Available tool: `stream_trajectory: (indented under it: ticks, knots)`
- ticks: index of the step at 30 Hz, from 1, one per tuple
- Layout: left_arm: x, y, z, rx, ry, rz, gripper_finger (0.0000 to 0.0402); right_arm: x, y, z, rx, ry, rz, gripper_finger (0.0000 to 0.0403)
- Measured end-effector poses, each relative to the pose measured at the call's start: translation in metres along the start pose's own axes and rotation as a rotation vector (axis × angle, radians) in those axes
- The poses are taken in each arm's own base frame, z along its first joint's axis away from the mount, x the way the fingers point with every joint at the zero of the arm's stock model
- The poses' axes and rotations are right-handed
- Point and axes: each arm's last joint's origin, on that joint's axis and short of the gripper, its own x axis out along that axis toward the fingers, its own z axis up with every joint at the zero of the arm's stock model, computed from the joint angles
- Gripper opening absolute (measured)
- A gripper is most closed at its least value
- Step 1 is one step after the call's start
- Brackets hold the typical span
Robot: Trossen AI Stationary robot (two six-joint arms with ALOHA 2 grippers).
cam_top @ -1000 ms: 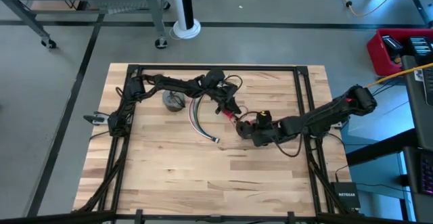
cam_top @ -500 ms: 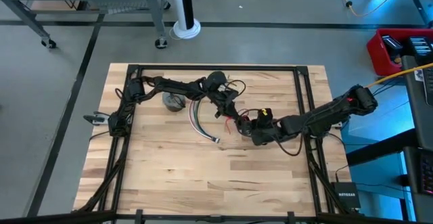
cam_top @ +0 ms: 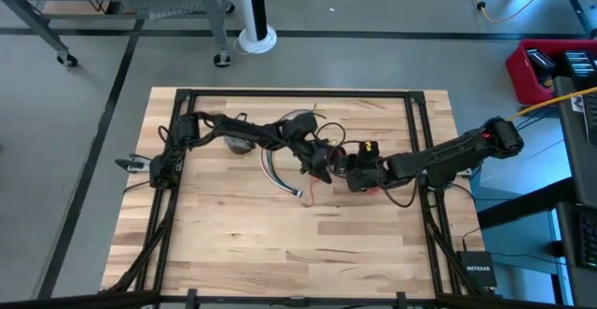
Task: Coil cords
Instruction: Coil the red wire onto the spool
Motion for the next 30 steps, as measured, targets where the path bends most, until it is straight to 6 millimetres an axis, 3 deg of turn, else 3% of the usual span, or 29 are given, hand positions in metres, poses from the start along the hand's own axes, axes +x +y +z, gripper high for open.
stream_trajectory:
  ticks: [11,20,30]
  knots:
    - [-0.001,0.008,0.007,0.336,-0.292,0.207,0.0000,-0.013,0.002,0.014,0.052,-0.088,0.050,0.0003]
    - [0.009,0.012,-0.003,0.485,-0.344,0.413,0.0000,-0.025,-0.002,0.026,0.065,-0.119,0.063,0.0003]
    - [-0.006,-0.026,-0.020,0.730,-0.387,0.682,0.0000,-0.052,-0.007,0.021,0.029,-0.155,0.147,0.0003]
